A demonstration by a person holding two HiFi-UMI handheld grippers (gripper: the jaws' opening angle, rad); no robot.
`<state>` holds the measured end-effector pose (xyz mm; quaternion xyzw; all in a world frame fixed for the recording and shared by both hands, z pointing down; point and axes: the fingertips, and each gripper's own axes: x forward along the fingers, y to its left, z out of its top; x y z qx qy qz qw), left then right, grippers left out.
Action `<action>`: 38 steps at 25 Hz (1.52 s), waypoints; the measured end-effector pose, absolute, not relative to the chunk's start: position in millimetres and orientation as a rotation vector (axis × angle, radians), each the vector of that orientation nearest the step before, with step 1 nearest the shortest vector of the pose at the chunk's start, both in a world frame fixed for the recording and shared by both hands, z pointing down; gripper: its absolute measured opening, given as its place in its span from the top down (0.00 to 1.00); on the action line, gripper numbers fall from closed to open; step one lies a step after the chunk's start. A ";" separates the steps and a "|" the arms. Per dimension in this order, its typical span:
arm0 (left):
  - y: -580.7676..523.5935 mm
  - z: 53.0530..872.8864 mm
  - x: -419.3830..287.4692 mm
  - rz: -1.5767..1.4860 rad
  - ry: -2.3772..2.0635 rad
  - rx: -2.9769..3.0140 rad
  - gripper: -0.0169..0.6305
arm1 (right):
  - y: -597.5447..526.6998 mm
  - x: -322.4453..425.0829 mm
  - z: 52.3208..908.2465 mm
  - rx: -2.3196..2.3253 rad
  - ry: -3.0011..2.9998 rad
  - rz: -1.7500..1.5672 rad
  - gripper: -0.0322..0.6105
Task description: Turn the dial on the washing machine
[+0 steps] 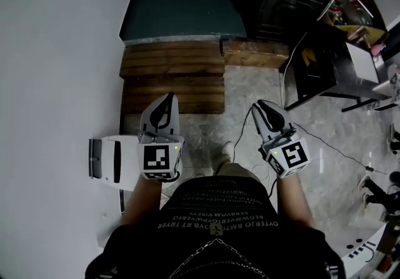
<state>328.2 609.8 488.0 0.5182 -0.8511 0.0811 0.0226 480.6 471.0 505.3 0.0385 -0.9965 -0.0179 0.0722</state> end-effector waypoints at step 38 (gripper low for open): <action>392.7 477.7 290.8 0.373 -2.760 1.449 0.96 | 245.8 443.8 529.2 -0.099 -3.005 0.046 0.95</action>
